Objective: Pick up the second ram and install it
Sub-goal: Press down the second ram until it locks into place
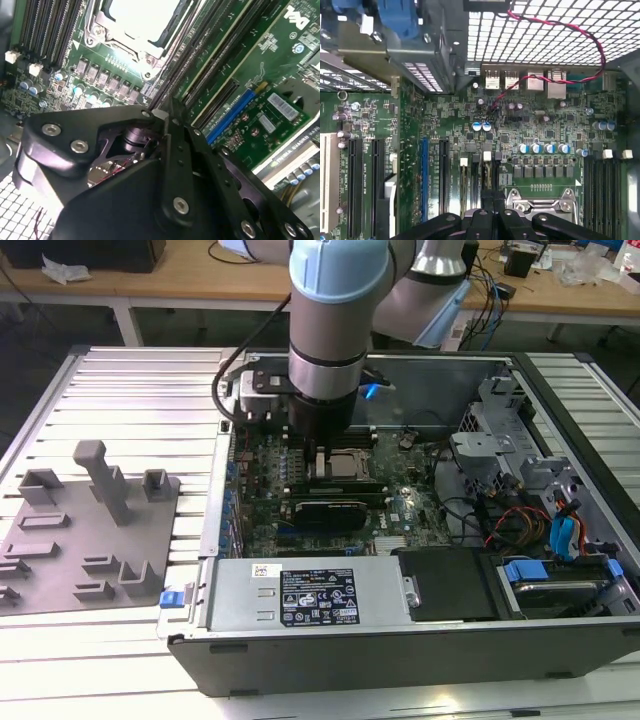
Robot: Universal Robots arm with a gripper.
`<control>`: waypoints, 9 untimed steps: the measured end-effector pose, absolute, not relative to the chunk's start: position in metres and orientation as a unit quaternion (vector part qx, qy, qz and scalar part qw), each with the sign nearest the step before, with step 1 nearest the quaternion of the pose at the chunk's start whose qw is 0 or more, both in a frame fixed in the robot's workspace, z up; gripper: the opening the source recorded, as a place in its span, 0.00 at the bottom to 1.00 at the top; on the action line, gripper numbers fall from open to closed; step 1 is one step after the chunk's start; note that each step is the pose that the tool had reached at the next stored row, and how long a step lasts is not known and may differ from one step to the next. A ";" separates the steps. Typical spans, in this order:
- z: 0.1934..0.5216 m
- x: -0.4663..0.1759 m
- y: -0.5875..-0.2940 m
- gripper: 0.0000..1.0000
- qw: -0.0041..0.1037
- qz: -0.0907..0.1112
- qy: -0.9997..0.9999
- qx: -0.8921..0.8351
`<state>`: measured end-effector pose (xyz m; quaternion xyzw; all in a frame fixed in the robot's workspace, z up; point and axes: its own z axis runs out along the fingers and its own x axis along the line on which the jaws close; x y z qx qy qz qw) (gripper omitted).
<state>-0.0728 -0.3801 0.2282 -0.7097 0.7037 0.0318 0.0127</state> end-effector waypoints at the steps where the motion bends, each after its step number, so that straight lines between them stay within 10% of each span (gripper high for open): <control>1: 0.227 -0.073 -0.380 0.11 0.012 0.032 0.704 -0.710; 9: 0.239 -0.058 -0.381 0.11 0.013 0.032 0.704 -0.710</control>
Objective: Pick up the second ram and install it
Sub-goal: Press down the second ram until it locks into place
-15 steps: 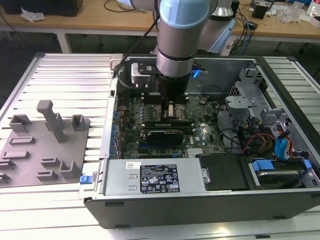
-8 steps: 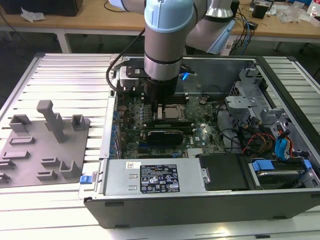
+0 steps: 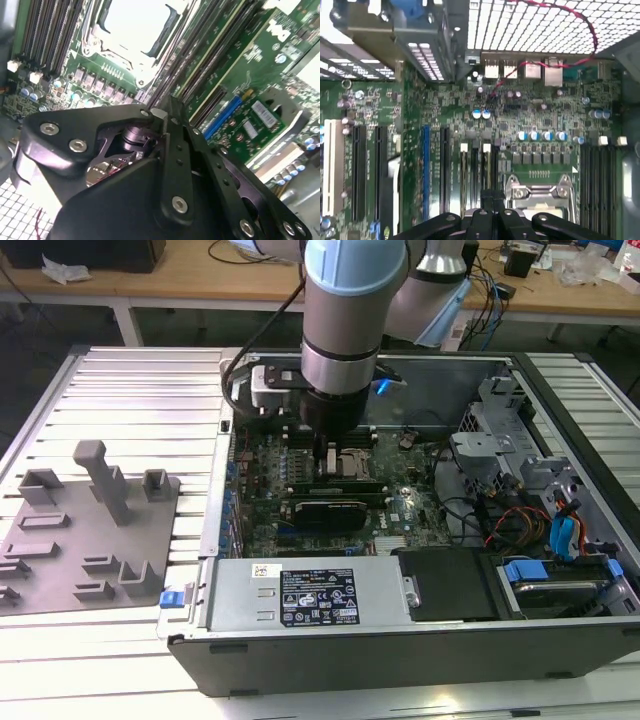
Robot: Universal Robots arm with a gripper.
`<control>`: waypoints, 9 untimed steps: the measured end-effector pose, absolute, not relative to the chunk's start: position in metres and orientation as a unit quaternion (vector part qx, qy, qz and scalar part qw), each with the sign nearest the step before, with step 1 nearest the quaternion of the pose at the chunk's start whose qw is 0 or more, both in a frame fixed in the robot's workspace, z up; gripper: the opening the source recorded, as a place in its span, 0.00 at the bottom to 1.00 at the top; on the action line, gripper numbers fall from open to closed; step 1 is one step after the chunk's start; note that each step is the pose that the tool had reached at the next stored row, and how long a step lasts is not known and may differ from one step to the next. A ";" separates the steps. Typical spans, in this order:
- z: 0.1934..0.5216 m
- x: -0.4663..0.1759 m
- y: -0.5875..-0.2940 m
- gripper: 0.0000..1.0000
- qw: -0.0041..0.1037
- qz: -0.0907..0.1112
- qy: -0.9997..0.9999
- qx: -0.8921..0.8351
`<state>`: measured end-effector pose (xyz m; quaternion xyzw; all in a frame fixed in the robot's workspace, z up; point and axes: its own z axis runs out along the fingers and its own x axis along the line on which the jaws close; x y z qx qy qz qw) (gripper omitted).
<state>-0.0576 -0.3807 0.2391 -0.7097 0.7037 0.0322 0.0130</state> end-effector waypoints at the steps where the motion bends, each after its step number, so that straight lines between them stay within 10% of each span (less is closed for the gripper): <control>1: 0.240 -0.055 -0.381 0.11 0.013 0.032 0.704 -0.710; 9: 0.273 -0.034 -0.381 0.11 0.014 0.037 0.704 -0.710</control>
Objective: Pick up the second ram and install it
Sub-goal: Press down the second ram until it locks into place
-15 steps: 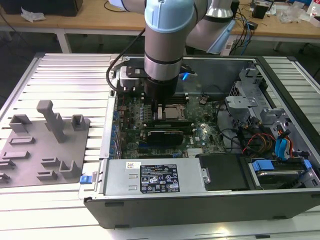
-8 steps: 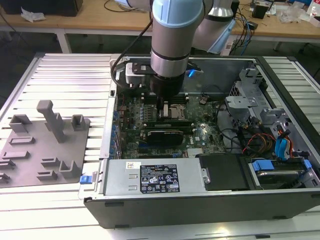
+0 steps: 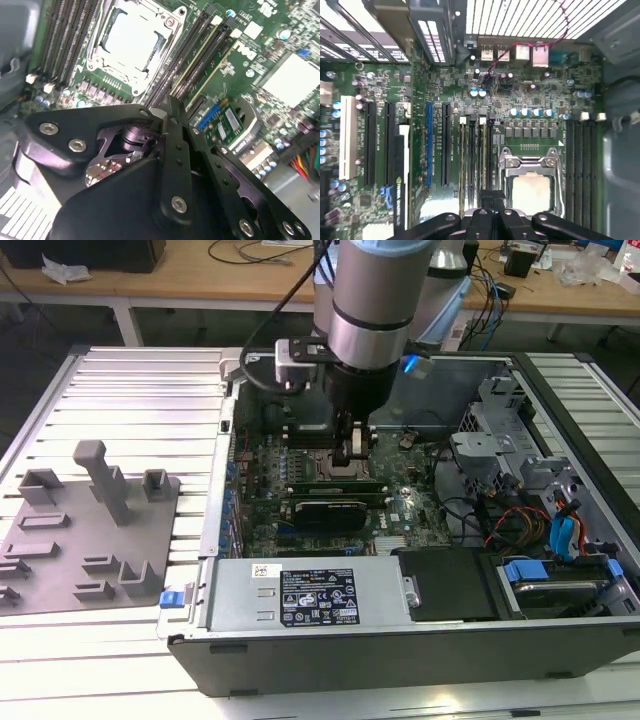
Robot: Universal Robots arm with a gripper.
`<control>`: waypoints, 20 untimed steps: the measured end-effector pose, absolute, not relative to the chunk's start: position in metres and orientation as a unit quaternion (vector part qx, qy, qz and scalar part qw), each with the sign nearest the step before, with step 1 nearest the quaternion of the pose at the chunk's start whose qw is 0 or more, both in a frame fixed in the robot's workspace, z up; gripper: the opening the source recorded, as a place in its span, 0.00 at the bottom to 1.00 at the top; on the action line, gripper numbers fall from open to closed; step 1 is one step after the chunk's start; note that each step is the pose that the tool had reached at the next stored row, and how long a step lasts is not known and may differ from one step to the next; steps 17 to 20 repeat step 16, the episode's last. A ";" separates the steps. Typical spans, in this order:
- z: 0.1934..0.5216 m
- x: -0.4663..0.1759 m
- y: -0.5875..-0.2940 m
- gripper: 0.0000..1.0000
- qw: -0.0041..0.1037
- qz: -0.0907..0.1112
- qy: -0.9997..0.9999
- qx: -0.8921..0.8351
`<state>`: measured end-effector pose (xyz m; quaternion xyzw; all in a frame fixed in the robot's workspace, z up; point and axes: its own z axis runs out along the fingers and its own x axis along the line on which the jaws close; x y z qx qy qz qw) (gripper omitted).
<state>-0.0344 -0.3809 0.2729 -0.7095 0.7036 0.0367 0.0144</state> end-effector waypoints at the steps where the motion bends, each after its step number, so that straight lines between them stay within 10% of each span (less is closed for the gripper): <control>1: 0.277 -0.034 -0.381 0.11 0.014 0.037 0.704 -0.710; 20: 0.305 -0.034 -0.381 0.11 0.015 0.037 0.704 -0.710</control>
